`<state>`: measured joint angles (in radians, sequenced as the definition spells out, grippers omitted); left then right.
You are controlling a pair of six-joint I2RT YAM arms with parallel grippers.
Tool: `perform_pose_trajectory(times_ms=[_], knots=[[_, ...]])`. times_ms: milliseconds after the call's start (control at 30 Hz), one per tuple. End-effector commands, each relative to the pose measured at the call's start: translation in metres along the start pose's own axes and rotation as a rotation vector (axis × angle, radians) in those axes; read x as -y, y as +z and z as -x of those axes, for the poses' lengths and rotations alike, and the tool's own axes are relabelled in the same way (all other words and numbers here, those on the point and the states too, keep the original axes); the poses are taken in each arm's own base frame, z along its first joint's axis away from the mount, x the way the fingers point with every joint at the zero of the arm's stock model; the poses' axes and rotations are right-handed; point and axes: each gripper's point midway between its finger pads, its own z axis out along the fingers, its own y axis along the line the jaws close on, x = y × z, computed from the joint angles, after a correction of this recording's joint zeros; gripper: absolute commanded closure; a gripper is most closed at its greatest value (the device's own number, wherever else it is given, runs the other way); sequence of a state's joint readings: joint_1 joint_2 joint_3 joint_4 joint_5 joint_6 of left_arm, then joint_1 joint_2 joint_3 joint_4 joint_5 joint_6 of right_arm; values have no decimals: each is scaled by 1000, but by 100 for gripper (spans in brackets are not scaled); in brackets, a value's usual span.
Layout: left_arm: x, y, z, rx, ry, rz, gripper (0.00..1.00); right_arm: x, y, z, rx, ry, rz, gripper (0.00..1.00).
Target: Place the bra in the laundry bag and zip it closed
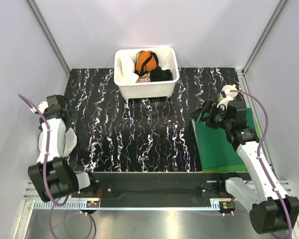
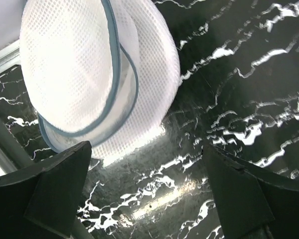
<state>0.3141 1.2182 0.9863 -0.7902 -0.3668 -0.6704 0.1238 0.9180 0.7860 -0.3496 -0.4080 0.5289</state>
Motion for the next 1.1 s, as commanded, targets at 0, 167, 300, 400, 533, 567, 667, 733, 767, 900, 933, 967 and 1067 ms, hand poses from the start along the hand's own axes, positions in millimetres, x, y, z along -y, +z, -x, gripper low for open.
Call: perform_pose_trajectory(times_ms=[0, 167, 300, 400, 533, 567, 667, 733, 767, 900, 933, 967, 1067], knots=[[16, 6, 43, 51, -46, -31, 1, -31, -11, -8, -40, -61, 131, 0], [7, 34, 59, 70, -60, 75, 1, -42, -15, -15, -82, -100, 194, 0], [2, 54, 57, 63, -36, 120, 1, -49, -16, -18, -105, -105, 231, 0], [2, 68, 49, 38, -24, 138, 5, -54, -17, -19, -117, -106, 255, 0], [0, 71, 40, 25, -43, 133, 31, -61, -20, -21, -130, -103, 278, 0], [1, 72, 37, 17, -45, 121, 35, -62, -21, -21, -127, -103, 278, 0], [9, 73, 20, -34, -40, 56, 57, -62, -18, -27, -143, -100, 276, 0], [15, 73, 9, -64, -38, 3, 76, -60, -13, -32, -160, -96, 262, 0], [24, 70, 3, -88, -33, -49, 92, -64, -12, -36, -171, -105, 268, 0], [64, 44, -25, -98, 84, -185, 100, -63, 1, -50, -214, -101, 239, 0], [74, 36, -31, -95, 121, -216, 100, -66, 4, -53, -217, -106, 246, 0], [82, 29, -39, -92, 152, -239, 100, -67, 7, -55, -221, -108, 247, 0], [114, -3, -73, -96, 247, -359, 100, -73, 21, -70, -266, -112, 250, 0]])
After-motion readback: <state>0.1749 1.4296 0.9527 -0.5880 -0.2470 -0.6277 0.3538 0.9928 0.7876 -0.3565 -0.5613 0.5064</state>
